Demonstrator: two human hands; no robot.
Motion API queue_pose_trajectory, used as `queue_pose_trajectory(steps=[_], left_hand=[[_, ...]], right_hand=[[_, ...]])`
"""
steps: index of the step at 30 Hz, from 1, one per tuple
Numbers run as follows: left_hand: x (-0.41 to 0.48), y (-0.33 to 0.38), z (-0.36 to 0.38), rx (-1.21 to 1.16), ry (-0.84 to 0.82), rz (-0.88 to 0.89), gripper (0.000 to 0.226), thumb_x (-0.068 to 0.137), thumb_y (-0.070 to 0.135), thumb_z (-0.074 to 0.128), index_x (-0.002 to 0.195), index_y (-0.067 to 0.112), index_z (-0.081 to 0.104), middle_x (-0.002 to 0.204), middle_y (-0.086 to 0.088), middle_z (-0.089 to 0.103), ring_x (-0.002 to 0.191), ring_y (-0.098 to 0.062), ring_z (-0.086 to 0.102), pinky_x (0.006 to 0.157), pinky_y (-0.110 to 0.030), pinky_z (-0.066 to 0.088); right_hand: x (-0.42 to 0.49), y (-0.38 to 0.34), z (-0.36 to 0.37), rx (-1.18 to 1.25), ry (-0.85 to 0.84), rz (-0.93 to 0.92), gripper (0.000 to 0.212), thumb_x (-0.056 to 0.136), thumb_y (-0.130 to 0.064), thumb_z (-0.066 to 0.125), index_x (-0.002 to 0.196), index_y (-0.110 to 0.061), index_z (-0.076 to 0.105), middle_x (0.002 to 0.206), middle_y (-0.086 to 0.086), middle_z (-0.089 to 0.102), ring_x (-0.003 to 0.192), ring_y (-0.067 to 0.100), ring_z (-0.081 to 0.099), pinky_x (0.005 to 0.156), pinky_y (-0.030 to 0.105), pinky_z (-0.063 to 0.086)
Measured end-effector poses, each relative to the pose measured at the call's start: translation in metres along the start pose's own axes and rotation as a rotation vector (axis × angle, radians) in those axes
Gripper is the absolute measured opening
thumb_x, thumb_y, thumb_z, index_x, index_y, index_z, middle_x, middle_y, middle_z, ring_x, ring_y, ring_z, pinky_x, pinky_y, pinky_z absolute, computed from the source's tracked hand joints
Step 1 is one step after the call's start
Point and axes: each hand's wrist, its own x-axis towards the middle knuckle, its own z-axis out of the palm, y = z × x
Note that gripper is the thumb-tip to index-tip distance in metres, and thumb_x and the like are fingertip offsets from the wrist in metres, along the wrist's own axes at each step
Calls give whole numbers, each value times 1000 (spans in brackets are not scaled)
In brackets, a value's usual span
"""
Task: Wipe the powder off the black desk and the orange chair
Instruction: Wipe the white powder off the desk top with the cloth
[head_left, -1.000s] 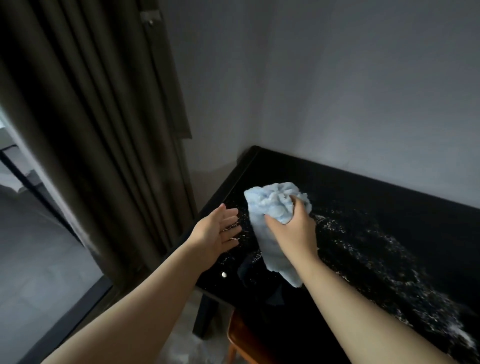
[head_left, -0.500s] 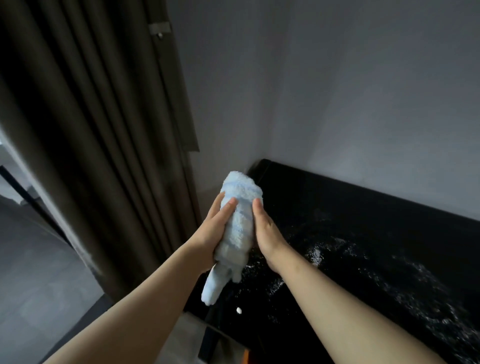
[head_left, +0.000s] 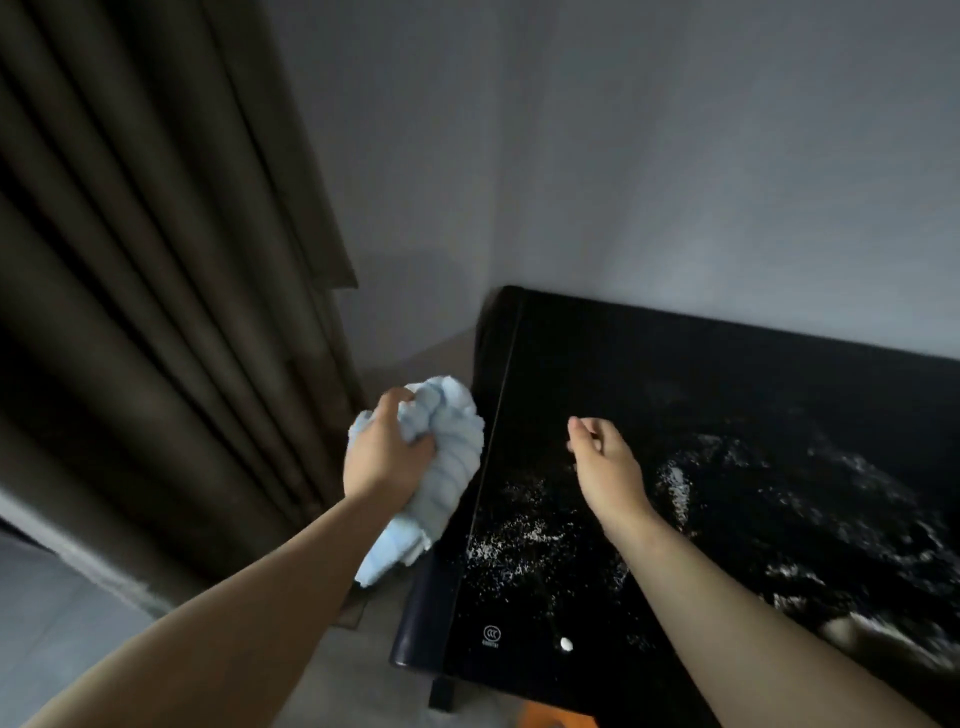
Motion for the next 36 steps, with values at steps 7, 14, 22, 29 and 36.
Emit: queue_pose_trajectory(steps=[7, 14, 22, 29, 36], left_hand=[[-17, -20, 56, 451, -436, 35, 80, 68, 82, 42, 139, 51, 20, 151, 6, 20, 137, -29, 15, 104, -47, 28], [-48, -24, 62, 459, -330, 61, 67, 77, 56, 53, 139, 43, 29, 138, 3, 28, 119, -26, 31, 72, -32, 41], [-115, -18, 68, 487, -97, -101, 45, 82, 49, 50, 123, 33, 43, 119, -4, 38, 108, -28, 43, 68, -36, 39], [-178, 44, 120, 337, -318, 29, 52, 82, 50, 52, 129, 34, 40, 130, -3, 37, 115, -30, 46, 75, -34, 38], [-129, 13, 53, 366, 22, -156, 46, 83, 47, 53, 124, 30, 43, 128, -7, 37, 118, -33, 40, 77, -40, 42]], right_hand=[[-20, 41, -23, -9, 131, 49, 36, 97, -42, 43, 123, -20, 54, 91, -18, 59, 87, 3, 56, 71, 21, 39], [-39, 68, -32, 9, 119, 45, 25, 95, -30, 52, 119, -25, 57, 101, -14, 64, 79, -6, 54, 61, 9, 35], [-63, 89, -60, 37, 63, 49, 20, 94, -24, 54, 113, -28, 58, 89, -20, 54, 78, -5, 52, 60, 10, 35], [-75, 96, -95, 16, 130, -14, 19, 91, -20, 57, 108, -27, 61, 89, -13, 57, 75, -8, 50, 59, 1, 36], [-78, 104, -111, 78, 108, 15, 20, 93, -23, 53, 112, -29, 58, 90, -19, 54, 72, -1, 53, 53, 11, 35]])
